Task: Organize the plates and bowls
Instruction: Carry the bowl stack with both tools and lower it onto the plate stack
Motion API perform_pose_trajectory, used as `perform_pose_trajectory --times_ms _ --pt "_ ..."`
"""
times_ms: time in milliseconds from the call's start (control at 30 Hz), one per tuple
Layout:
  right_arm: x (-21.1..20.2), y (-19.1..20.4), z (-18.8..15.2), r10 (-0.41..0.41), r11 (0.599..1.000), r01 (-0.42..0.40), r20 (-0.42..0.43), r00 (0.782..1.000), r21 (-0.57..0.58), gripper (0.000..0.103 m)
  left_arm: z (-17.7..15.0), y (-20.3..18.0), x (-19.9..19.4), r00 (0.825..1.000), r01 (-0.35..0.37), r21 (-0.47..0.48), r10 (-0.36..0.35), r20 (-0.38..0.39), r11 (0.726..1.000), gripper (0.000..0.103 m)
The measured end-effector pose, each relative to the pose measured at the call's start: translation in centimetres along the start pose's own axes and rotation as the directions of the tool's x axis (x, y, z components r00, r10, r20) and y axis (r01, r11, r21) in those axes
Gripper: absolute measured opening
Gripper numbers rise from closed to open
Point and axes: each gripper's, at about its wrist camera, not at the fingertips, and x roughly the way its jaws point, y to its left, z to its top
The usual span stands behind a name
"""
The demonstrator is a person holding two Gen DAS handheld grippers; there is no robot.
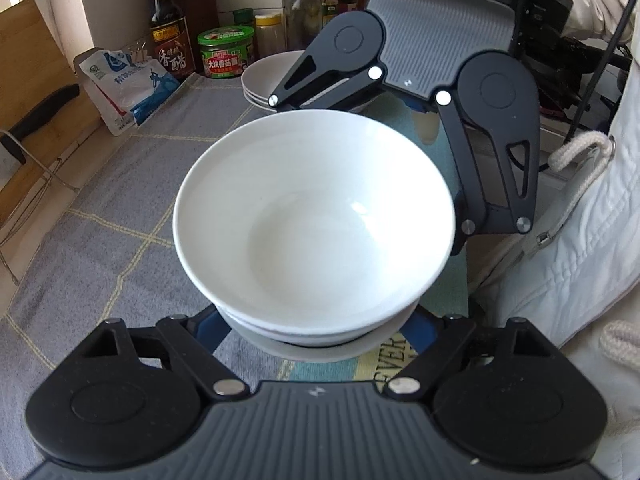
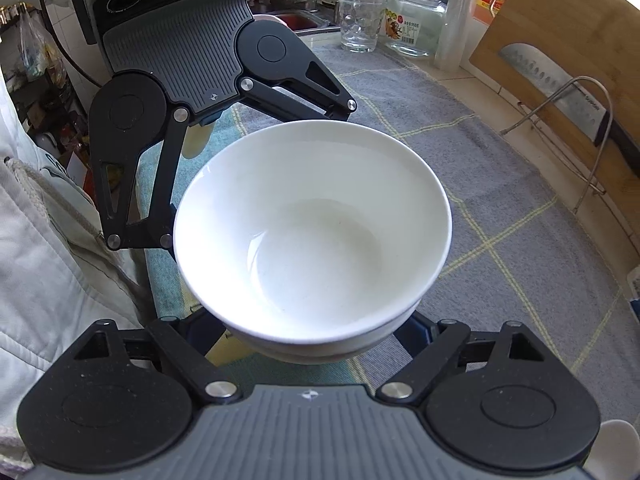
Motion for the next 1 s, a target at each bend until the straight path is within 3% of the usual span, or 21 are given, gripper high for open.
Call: perform_pose_trajectory --times_ms 633,1000 --pt "-10.8 -8.1 -9.1 -0.114 0.993 0.114 -0.006 0.993 0.003 0.092 13.6 -0.6 7.6 0.996 -0.014 0.082 0.006 0.093 0.997 0.087" --pt "-13.0 -12.4 -14.5 -0.156 0.986 0.158 -0.039 0.987 0.048 0.092 18.7 -0.3 13.5 0.995 0.009 0.126 -0.022 0.101 0.992 0.087"
